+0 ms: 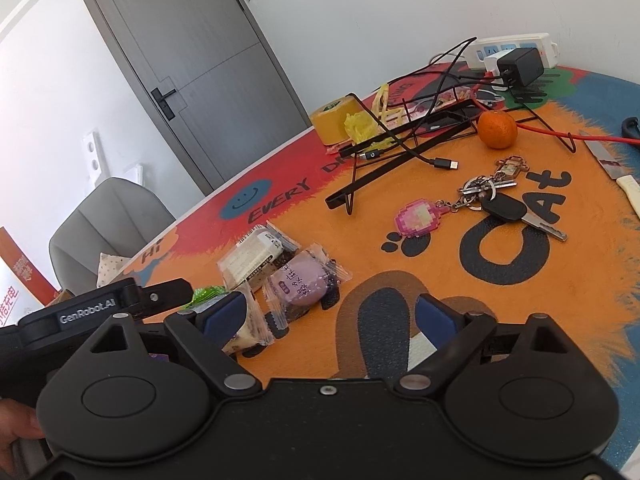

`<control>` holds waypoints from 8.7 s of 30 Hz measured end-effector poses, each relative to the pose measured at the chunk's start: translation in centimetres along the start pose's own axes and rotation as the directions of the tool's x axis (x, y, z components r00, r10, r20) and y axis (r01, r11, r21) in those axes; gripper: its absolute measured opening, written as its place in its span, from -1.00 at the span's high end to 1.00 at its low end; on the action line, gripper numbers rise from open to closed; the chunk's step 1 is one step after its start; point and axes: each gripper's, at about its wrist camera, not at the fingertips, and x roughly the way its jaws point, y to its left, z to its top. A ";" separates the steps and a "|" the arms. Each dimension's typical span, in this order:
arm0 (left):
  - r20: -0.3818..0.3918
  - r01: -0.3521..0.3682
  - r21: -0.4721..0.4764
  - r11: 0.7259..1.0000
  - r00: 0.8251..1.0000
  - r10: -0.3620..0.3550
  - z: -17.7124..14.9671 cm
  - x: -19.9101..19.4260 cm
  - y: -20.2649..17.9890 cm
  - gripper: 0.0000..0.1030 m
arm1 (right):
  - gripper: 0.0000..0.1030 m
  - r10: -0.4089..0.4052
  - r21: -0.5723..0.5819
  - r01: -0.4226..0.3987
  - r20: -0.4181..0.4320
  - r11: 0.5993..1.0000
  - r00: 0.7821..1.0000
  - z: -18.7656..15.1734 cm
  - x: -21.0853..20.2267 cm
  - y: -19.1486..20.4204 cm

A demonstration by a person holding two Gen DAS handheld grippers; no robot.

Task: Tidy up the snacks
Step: 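Move both open tools back from the box to the snack pile, then grasp the long purple-wrapped bar with the left tool, then lift the purple bar with the left tool while the right tool grasps the pink-wrapped cake, then carry the purple bar in the left tool and pink cake in the right tool to the box, then open the left tool over the box while the right tool releases the pink cake in, then move both open tools back from the box to the snack pile, then grasp the green candy packet with the left tool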

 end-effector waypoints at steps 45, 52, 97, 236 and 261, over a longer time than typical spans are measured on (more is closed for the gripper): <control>0.008 0.032 0.131 0.991 0.999 -0.034 -2.4 -3.8 -0.2 0.44 | -0.70 -0.018 -0.080 0.017 -0.015 0.997 1.000 -0.4 1.9 2.4; 0.030 -0.008 0.061 0.998 1.000 0.007 -1.5 -3.5 1.6 0.44 | -0.72 -0.033 -0.141 0.031 -0.015 0.990 0.999 0.7 3.6 3.6; 0.125 -0.082 -0.037 0.996 0.988 0.086 -1.0 -8.4 4.0 0.43 | 0.27 0.009 -0.278 0.000 0.032 0.961 0.999 -0.2 0.6 9.4; 0.114 -0.160 -0.050 0.986 0.980 0.165 1.9 -5.6 2.2 -0.83 | -0.89 0.031 -0.178 -0.023 0.038 0.984 0.999 2.5 0.2 6.5; -0.037 -0.170 -0.037 0.985 0.985 0.168 0.7 2.8 1.8 0.30 | -0.89 0.018 -0.177 -0.023 -0.029 0.984 0.999 3.7 5.5 5.5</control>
